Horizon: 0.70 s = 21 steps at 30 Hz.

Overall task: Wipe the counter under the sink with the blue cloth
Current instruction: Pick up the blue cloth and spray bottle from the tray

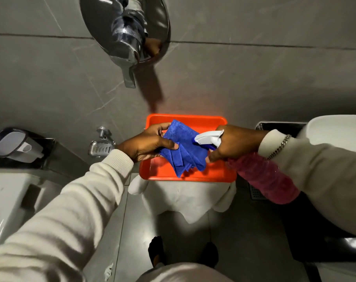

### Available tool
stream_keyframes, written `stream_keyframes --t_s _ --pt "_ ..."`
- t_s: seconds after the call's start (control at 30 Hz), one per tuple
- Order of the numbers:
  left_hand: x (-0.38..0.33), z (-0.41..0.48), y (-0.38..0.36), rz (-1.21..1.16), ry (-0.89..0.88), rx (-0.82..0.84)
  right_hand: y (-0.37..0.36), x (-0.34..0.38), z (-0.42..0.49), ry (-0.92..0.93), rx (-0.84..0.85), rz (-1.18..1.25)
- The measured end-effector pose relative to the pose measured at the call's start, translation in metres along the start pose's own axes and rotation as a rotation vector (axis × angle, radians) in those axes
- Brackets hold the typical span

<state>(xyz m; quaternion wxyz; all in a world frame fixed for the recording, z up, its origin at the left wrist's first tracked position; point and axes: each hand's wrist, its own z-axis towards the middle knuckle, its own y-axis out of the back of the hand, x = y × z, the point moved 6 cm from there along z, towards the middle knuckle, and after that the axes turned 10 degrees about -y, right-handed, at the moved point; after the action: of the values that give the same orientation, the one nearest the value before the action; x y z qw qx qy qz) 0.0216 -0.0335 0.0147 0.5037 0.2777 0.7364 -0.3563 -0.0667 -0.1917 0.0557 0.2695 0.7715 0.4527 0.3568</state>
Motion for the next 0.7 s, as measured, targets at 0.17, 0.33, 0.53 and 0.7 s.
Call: stream_keyframes --t_s 0.17,0.33,0.53,0.7 --pt "-0.003 -0.007 -0.002 0.036 -0.028 -0.036 0.001 0.007 -0.014 -0.004 -0.015 -0.006" --pt "-0.01 -0.015 -0.006 0.019 -0.044 -0.021 0.005 0.008 -0.018 -0.057 -0.098 -0.019" --pt "-0.012 -0.022 -0.009 0.005 -0.047 -0.031 0.013 0.01 -0.023 -0.012 -0.173 -0.003" --pt "-0.01 -0.03 0.0 0.02 -0.043 -0.089 0.038 0.005 -0.013 0.079 -0.417 0.343"
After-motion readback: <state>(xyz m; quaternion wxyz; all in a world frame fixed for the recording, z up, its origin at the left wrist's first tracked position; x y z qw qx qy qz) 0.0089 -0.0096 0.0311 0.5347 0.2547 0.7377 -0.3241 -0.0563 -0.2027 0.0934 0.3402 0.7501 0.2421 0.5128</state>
